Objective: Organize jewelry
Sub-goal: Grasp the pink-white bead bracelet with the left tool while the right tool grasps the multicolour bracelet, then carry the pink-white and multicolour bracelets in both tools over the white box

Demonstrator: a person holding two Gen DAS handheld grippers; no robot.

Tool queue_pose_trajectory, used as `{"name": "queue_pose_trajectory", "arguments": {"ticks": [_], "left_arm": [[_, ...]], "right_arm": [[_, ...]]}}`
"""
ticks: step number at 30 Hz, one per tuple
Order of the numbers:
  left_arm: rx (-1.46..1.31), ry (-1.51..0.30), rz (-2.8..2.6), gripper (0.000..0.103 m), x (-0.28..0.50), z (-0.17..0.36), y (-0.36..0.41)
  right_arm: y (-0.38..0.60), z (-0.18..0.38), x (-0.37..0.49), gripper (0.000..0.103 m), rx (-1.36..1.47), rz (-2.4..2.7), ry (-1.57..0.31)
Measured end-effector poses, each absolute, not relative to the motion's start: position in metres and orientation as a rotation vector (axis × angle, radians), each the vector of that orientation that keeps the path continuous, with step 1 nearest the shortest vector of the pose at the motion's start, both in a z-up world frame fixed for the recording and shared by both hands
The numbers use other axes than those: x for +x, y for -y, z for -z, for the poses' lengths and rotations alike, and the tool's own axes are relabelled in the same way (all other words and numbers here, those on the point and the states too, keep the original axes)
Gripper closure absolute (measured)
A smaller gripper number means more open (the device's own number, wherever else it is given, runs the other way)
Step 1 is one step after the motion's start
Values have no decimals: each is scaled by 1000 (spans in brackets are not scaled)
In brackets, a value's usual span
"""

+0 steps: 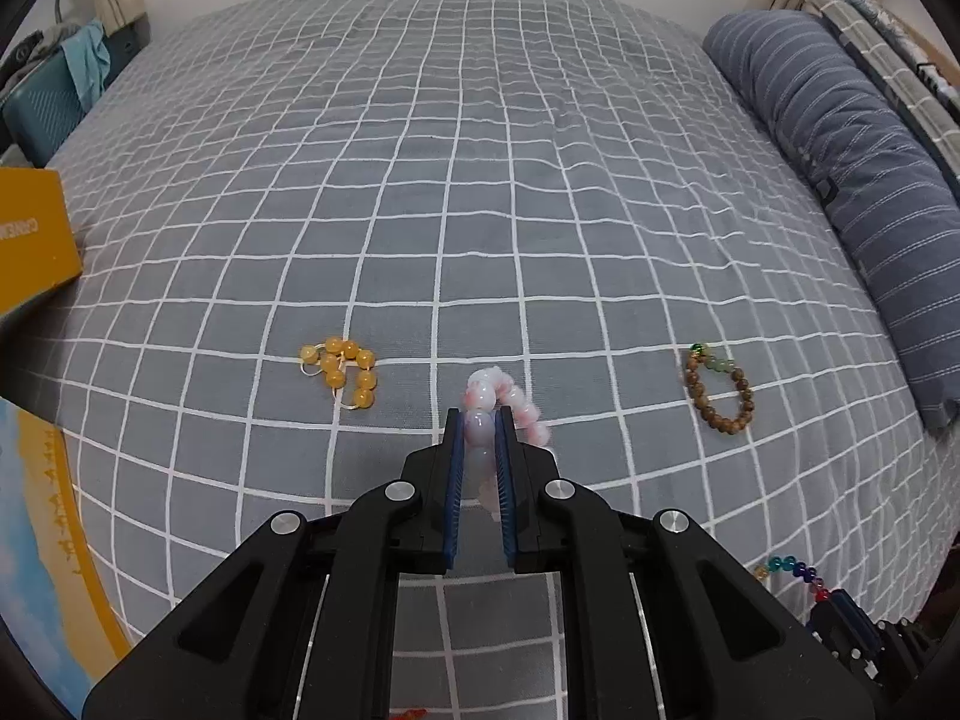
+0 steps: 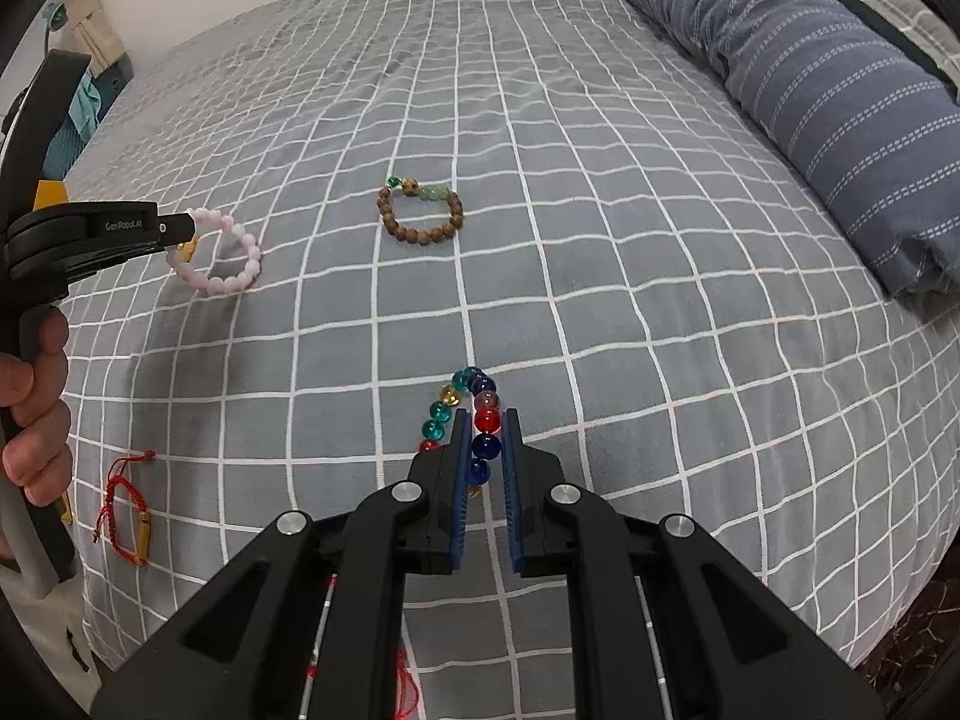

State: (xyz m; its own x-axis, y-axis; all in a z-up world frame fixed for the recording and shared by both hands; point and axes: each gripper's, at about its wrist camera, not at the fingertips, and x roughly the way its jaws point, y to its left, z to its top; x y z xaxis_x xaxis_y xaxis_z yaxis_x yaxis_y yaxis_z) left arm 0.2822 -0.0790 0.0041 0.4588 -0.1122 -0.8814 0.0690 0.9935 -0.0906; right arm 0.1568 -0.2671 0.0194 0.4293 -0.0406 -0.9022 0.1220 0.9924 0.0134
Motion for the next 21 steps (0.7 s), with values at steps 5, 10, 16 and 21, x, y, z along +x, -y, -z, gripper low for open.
{"name": "queue_pose_trajectory", "arguments": {"ticks": [5,10,16,21], "left_arm": [[-46,-1077,121,93,275,-11,74],[-42,-1064,135,93,265,-19,72],[-43,-1052,157,93,253,-29,67],[-38,-1037,170,93,242,-36,63]], "right_arm": [[261,-25,156,94,76,86,-1107],[256,-31,156,94,75,71,-1091],[249,-41,156,94,69,56,-1070],[246,-45,156,94,74,37,-1063]]}}
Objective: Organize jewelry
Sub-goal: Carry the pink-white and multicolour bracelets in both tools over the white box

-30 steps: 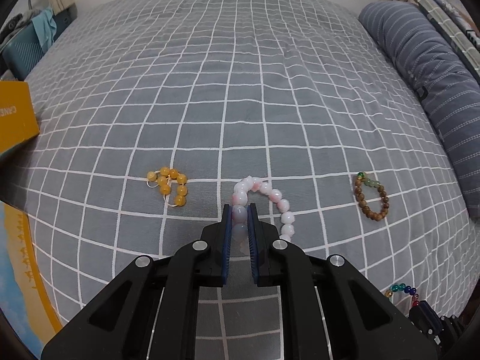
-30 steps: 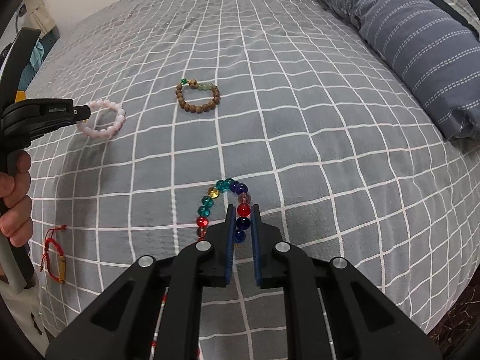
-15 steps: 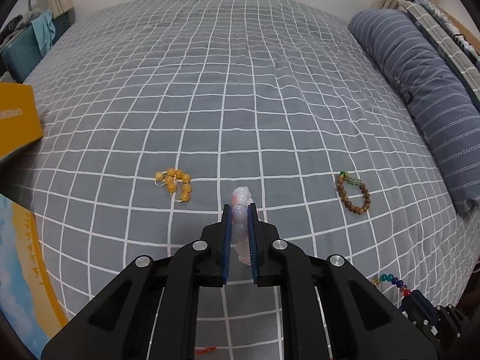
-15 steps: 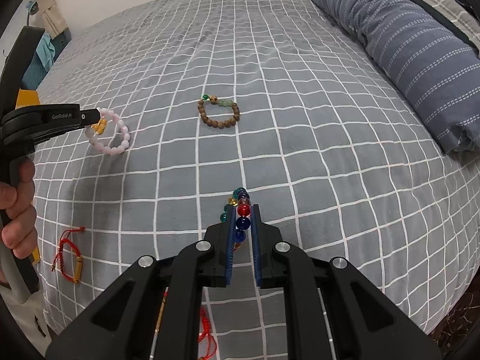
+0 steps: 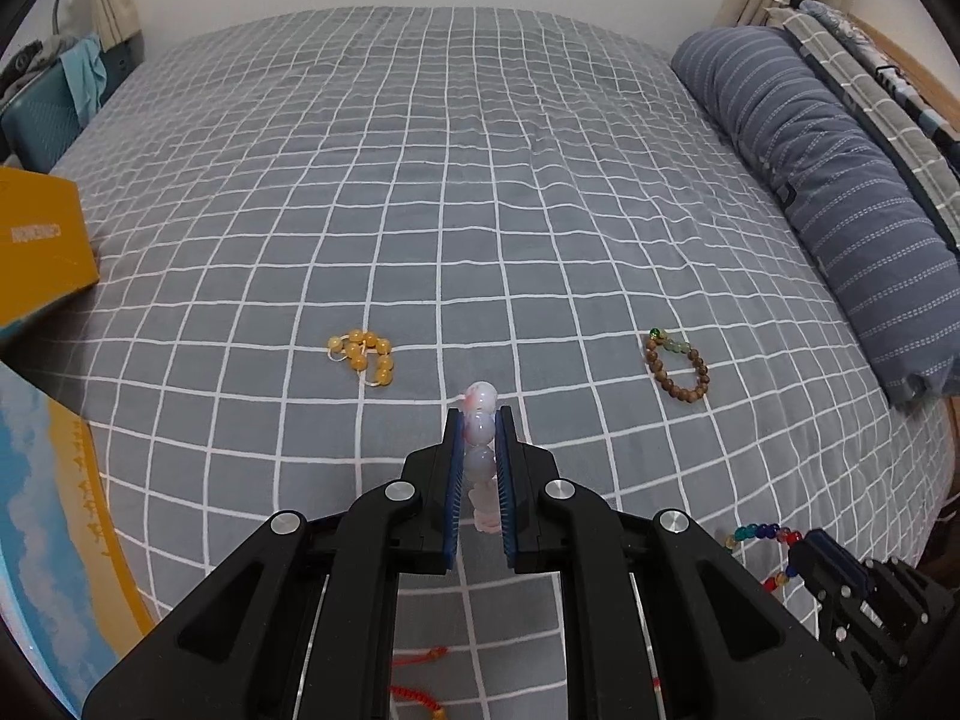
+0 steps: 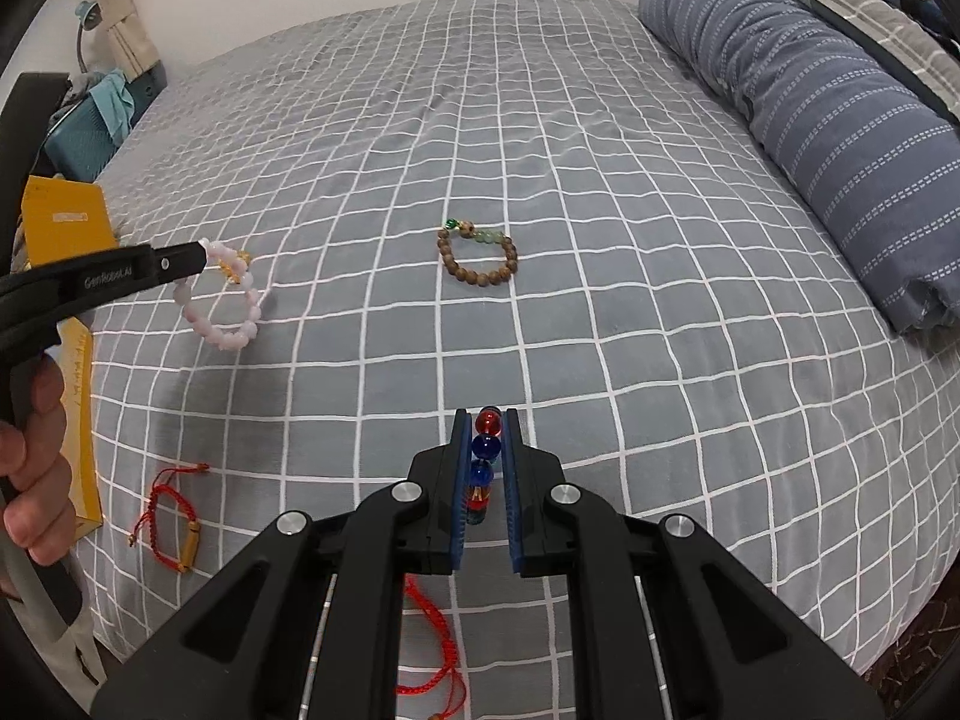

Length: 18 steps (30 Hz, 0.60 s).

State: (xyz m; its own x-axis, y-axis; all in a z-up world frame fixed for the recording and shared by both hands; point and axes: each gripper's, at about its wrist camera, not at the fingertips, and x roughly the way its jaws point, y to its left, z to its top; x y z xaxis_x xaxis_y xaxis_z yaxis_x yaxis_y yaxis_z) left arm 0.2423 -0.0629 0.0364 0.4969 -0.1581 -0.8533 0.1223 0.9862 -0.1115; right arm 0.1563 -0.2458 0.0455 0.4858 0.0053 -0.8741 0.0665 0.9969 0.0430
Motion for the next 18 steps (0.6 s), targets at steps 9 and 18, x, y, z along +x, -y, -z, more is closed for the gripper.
{"name": "queue_pose_trajectory", "arguments": {"ticks": [9,18], "left_arm": [[-3,-1001,165,93,222,-52,59],[-9,-994,168,93,201,-53,49]], "right_arm": [[238,-58,160,94,66,24,-1040],[226,-72,167,94,42,15,-1014]]}}
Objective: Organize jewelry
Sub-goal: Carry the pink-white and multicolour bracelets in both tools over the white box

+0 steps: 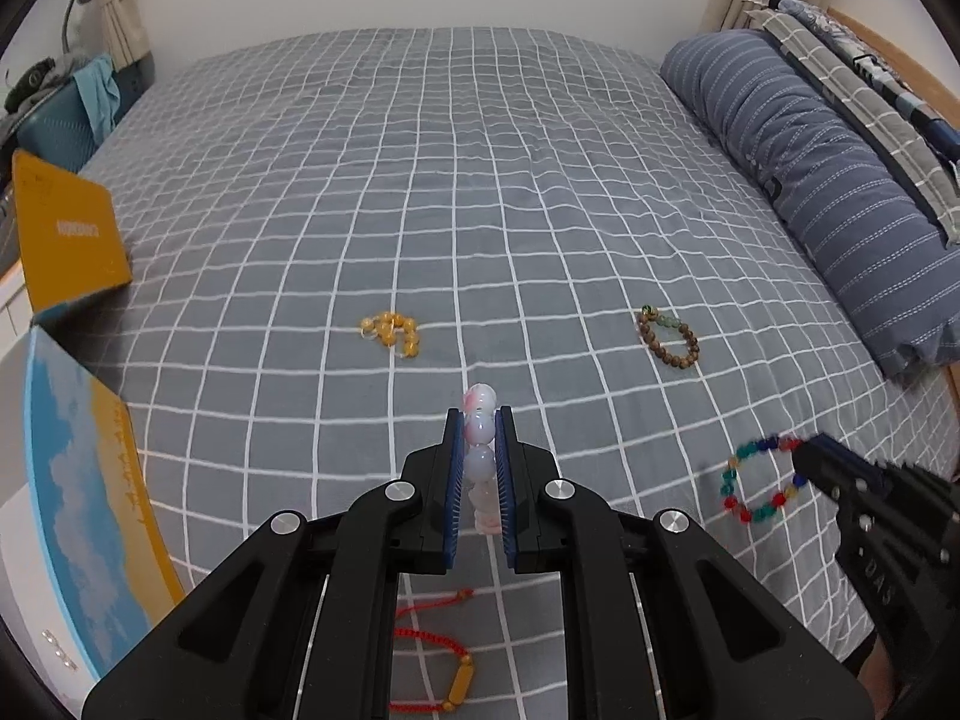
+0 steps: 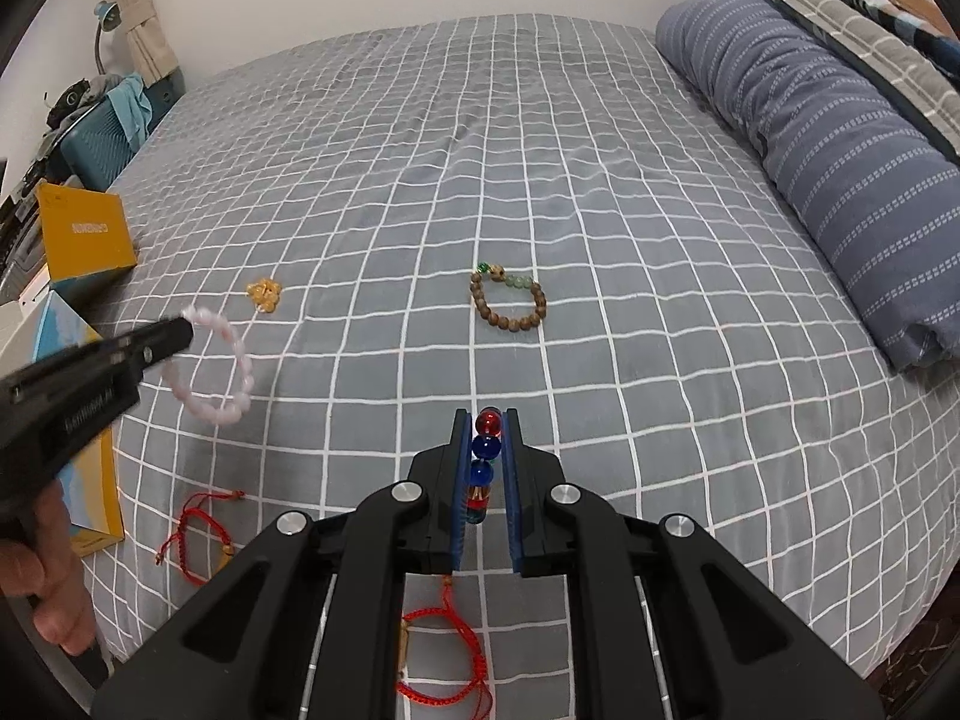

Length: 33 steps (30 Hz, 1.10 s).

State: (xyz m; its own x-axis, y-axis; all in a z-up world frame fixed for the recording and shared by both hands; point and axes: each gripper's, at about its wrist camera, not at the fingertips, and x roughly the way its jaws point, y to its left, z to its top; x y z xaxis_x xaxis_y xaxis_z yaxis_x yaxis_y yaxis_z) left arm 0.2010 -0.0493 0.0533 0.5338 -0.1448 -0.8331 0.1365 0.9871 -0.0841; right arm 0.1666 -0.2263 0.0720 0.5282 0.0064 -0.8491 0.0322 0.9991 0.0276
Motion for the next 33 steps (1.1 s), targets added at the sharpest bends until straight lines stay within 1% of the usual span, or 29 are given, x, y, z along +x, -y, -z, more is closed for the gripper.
{"name": "queue_pose_trajectory", "arguments": {"ticks": [17,33], "left_arm": [[-71,-958,89,93,164,-70,-4],[-125,-928,47,93,143,-108,-55]], "right_arm": [[180,-95,180,94,-2,-66,-976],[111,-118,190,94,-65,-179,-938]]}}
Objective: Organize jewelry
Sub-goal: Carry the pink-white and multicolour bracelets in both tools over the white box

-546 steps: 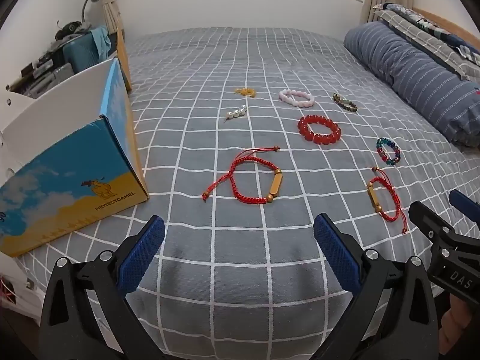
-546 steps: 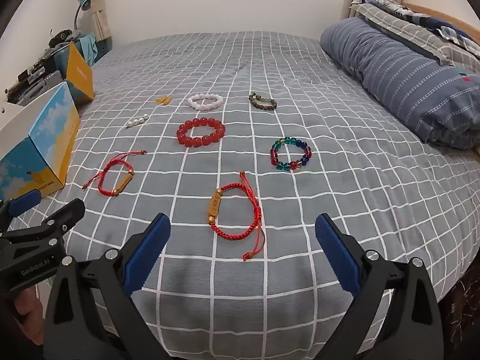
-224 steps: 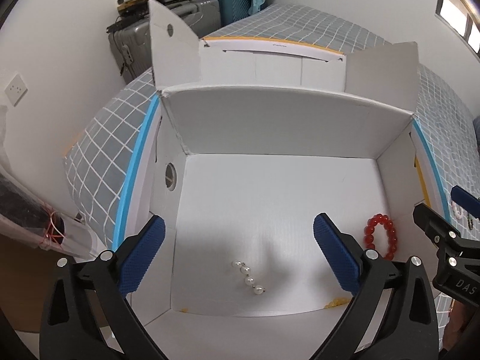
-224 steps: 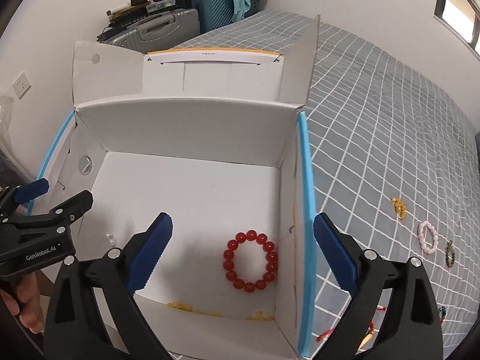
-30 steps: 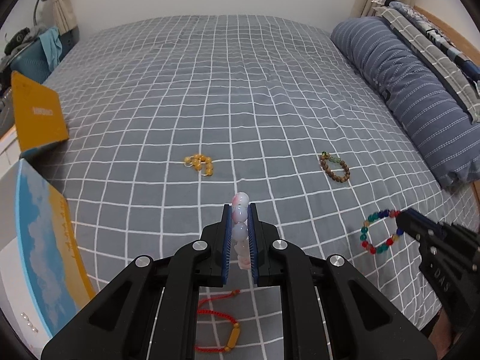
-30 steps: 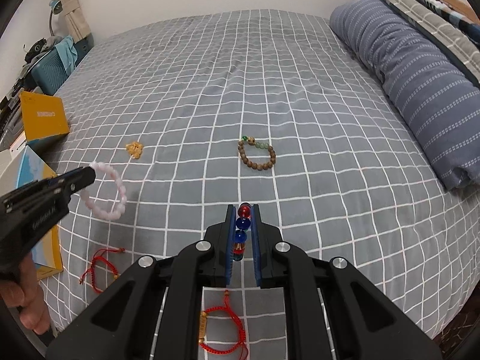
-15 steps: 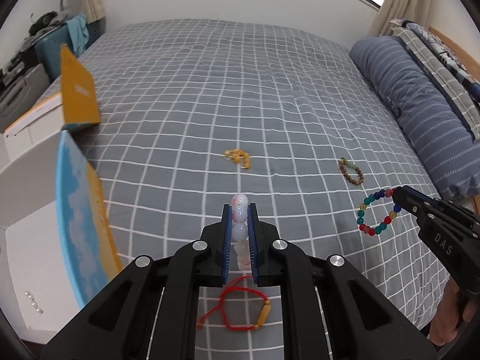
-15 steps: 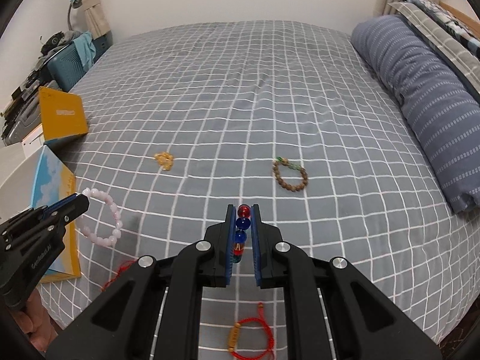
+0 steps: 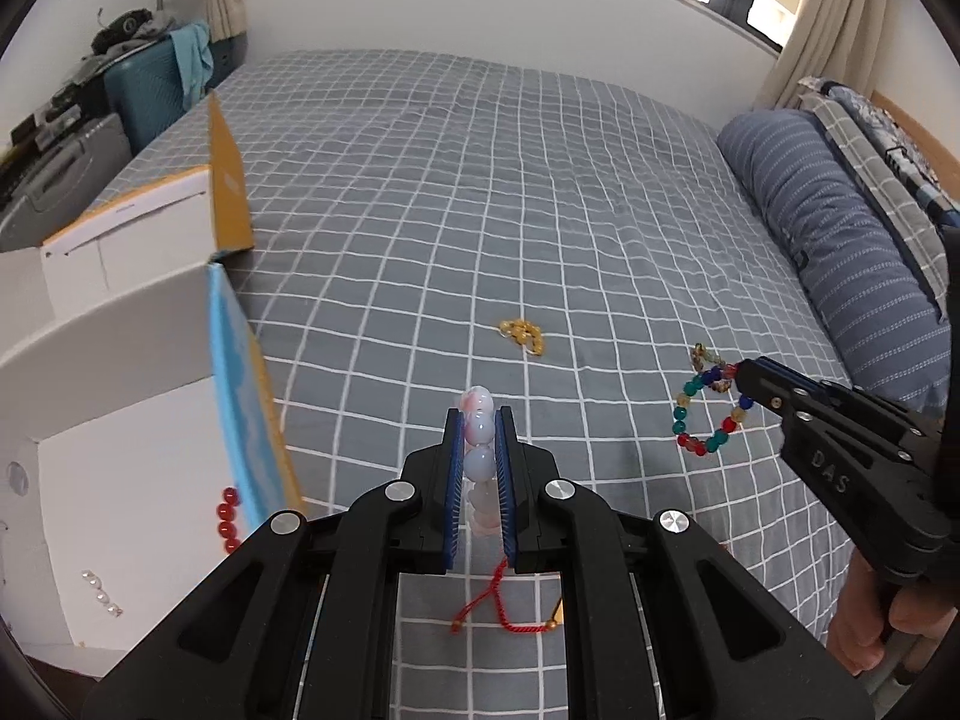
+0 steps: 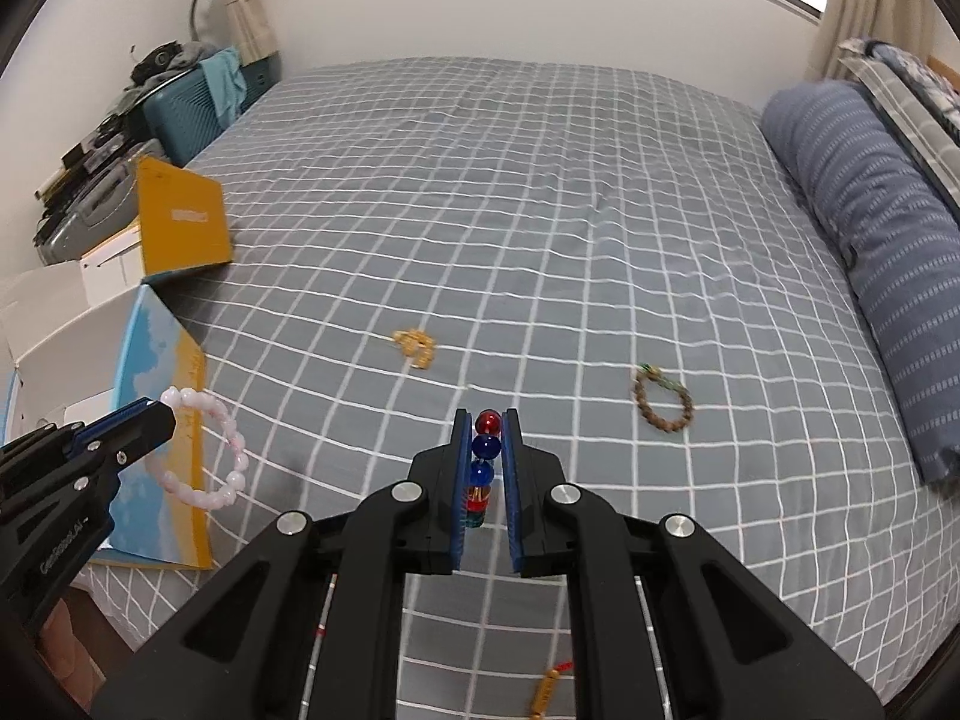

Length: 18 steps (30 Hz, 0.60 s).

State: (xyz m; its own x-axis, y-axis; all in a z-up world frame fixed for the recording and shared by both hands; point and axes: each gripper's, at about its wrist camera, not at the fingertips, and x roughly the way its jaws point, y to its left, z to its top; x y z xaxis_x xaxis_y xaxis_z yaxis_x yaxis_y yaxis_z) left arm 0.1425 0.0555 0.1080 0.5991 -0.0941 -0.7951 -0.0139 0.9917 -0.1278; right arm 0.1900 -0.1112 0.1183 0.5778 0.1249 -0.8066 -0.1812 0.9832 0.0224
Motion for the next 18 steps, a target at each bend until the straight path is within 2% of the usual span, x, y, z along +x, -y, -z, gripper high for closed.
{"name": "queue_pose_trajectory", "arguments": {"ticks": [18], "left_arm": [[-167,-836,-92,93,105,-149,-137]], "right_arm": [[8,-153,182,94,-118,-337,-873]]}}
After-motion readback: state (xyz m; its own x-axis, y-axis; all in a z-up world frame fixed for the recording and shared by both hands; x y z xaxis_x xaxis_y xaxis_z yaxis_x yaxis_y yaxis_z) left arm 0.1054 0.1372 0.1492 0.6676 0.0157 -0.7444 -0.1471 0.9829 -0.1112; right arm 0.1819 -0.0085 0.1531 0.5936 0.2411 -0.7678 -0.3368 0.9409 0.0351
